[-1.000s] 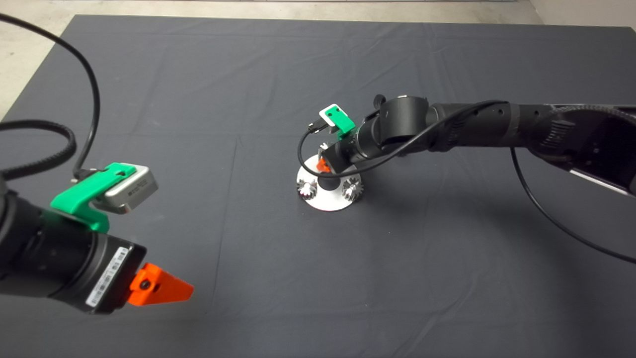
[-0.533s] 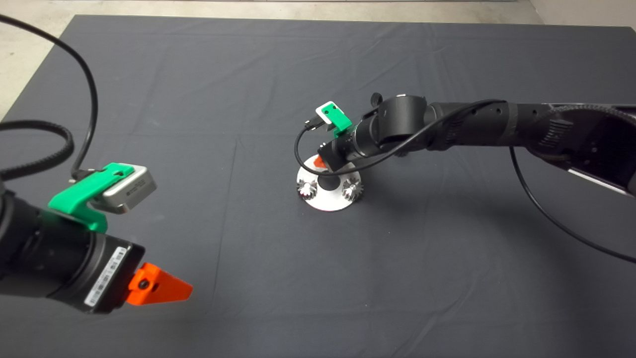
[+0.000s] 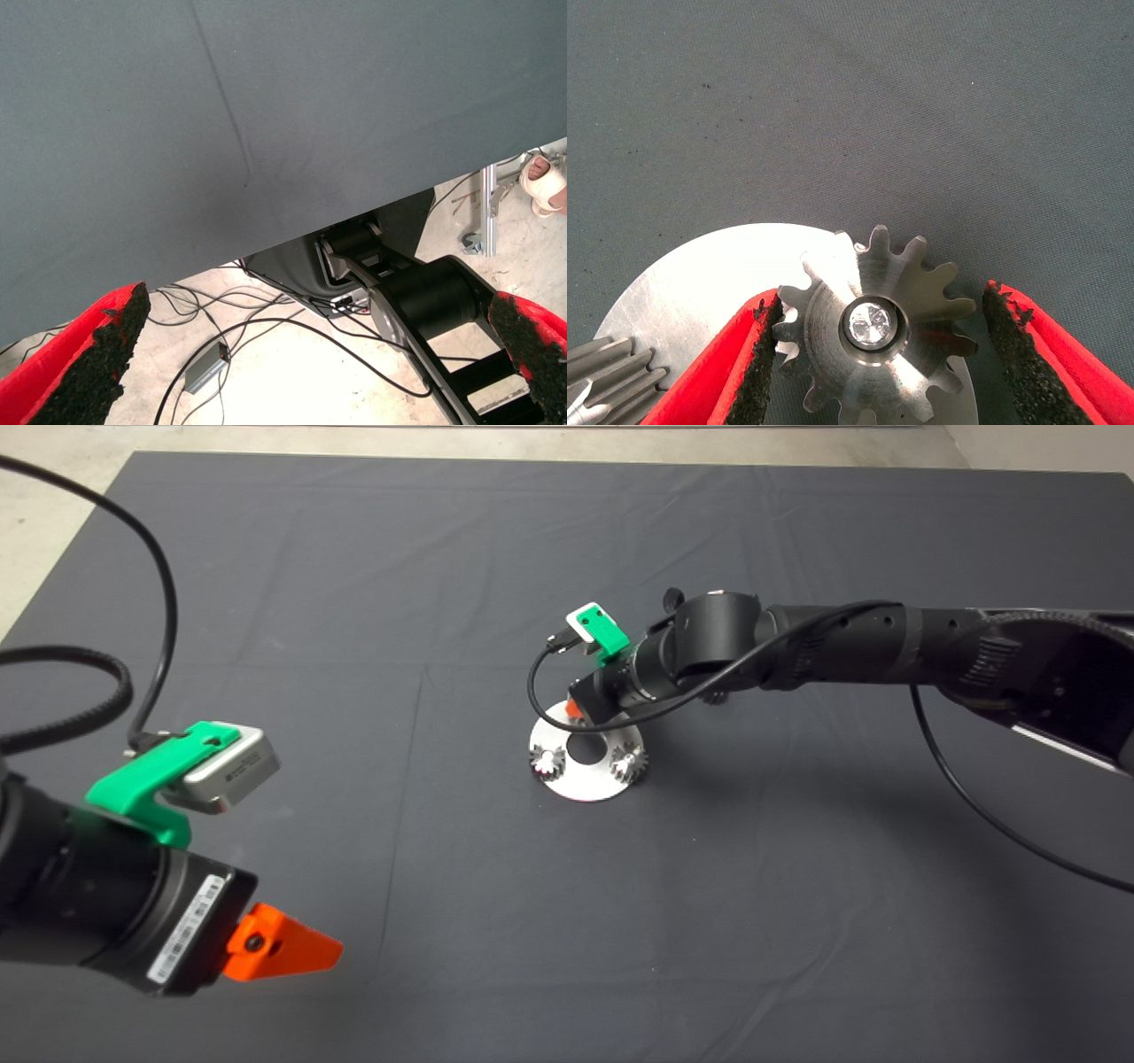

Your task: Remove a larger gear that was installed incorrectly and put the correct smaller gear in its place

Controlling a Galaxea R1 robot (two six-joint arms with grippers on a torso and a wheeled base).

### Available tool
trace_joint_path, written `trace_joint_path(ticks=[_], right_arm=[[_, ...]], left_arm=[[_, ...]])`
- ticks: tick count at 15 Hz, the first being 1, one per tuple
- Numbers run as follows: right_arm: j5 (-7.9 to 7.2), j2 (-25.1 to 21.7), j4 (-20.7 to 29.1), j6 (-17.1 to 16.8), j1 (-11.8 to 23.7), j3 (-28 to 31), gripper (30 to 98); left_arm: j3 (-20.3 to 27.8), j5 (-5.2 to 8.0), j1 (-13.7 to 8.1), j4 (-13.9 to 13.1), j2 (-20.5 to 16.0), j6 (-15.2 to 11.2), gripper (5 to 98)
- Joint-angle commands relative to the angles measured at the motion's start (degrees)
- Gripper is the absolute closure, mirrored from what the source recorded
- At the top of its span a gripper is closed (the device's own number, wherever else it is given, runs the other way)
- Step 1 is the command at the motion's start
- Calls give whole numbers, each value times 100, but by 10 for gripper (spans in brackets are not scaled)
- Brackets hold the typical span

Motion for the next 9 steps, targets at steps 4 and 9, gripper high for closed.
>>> trace_joint_path(ticks=[4, 9], right_arm=[[24, 30, -165, 32, 115, -10, 723], [23, 30, -165, 31, 115, -10, 773]], left_arm=[[79, -3, -88, -73, -1, -4, 55], [79, -3, -88, -73, -1, -6, 55]])
